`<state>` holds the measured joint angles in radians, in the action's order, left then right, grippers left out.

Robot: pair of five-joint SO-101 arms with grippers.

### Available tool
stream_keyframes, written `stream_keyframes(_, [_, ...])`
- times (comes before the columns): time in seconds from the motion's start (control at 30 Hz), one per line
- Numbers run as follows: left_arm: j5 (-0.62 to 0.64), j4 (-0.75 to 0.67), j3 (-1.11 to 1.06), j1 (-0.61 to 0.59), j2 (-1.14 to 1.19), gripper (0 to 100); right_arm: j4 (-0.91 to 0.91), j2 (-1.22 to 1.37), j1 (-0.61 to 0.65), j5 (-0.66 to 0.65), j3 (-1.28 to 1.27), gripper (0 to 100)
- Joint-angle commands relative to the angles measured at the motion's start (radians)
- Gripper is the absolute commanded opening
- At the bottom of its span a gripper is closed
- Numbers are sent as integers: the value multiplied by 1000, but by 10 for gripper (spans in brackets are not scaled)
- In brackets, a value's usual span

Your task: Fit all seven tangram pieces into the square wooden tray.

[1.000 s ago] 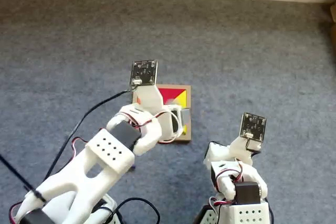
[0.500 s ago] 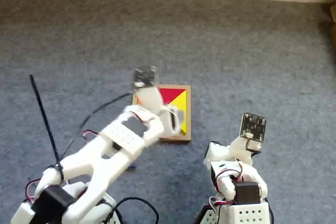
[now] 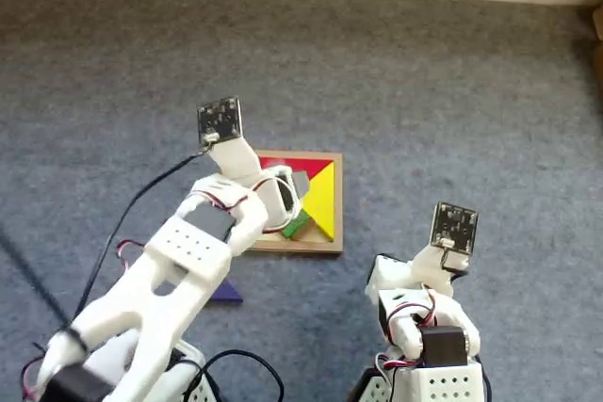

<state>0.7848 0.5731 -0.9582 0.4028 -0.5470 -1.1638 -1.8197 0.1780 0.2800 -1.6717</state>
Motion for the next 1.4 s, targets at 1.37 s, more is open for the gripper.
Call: stream_keyframes(1.37, [78, -347, -147, 248, 124, 189, 36, -15, -12, -5, -157, 8])
